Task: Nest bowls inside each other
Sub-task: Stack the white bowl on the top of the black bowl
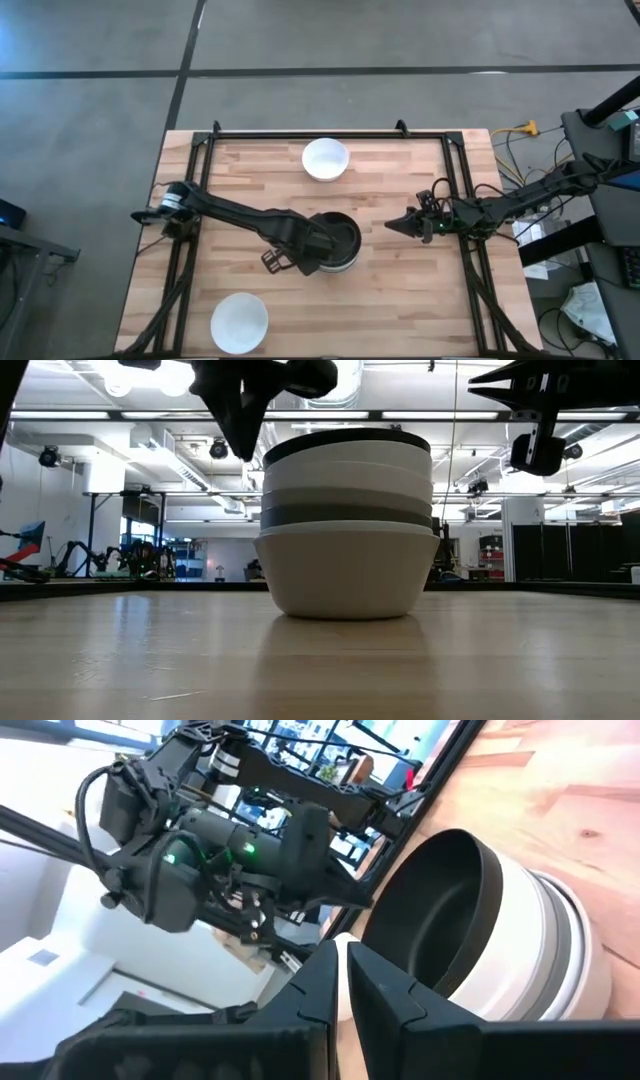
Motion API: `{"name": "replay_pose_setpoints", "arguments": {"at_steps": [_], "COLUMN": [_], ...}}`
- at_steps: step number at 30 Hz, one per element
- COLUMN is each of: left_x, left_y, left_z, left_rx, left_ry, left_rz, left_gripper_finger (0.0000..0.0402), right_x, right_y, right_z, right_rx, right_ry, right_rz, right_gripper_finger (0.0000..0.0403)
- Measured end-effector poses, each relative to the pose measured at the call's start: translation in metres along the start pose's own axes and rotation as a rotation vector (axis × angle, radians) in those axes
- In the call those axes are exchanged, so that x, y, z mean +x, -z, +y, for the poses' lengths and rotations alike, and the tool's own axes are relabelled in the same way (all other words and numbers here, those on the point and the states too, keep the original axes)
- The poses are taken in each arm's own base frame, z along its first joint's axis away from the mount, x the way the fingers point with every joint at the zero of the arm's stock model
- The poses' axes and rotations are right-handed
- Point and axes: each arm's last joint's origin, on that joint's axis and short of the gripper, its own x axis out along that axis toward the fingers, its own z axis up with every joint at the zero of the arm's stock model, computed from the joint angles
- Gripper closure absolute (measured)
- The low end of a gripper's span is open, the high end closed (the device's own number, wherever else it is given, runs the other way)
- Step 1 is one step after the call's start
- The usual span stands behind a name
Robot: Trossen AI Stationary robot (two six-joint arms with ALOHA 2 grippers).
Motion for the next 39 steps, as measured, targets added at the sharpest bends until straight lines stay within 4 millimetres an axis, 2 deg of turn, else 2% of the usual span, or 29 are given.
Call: {"name": "replay_pose_setpoints", "arguments": {"at_steps": [2,6,12,15,18,20,23,26,29,34,39], "left_x": [-0.011,-0.045,-0.093,-0.115,-0.126,-0.129,-0.123,-0.106,-0.082,-0.037,0.004], "left_y": [0.005,0.025,0.056,0.066,0.072,0.075,0.078,0.078,0.078,0.083,0.082], "left_z": [-0.001,-0.011,-0.036,-0.048,-0.058,-0.068,-0.087,-0.108,-0.124,-0.138,-0.148], "left_rx": [-0.043,-0.198,-0.594,-0.737,-0.866,-0.871,-0.891,-0.92,-0.985,-1.107,-1.166], "left_ry": [-0.025,-0.047,0.206,0.299,0.33,0.366,0.441,0.476,0.494,0.506,0.519], "left_rz": [-0.009,-0.062,-0.24,-0.329,-0.364,-0.368,-0.325,-0.277,-0.251,-0.194,-0.182], "left_gripper_finger": [0.0401,0.0401,0.0401,0.0401,0.0401,0.0401,0.039,0.0358,0.0311,0.0235,0.0199], "right_x": [0.0,0.0,0.0,0.0,0.0,0.0,0.0,0.0,0.0,0.0,0.0], "right_y": [0.0,0.0,0.001,0.002,0.002,0.002,0.002,0.002,0.002,0.002,0.002], "right_z": [0.0,0.0,-0.002,-0.003,-0.004,-0.004,-0.004,-0.004,-0.004,-0.004,-0.004], "right_rx": [0.007,0.008,0.0,-0.003,-0.005,-0.005,-0.009,-0.012,-0.013,-0.013,-0.012], "right_ry": [0.0,0.001,0.023,0.032,0.039,0.039,0.039,0.04,0.04,0.04,0.04], "right_rz": [0.0,0.001,0.013,0.017,0.02,0.02,0.021,0.021,0.021,0.022,0.022], "right_gripper_finger": [0.038,0.038,0.038,0.038,0.038,0.038,0.038,0.038,0.038,0.038,0.038]}}
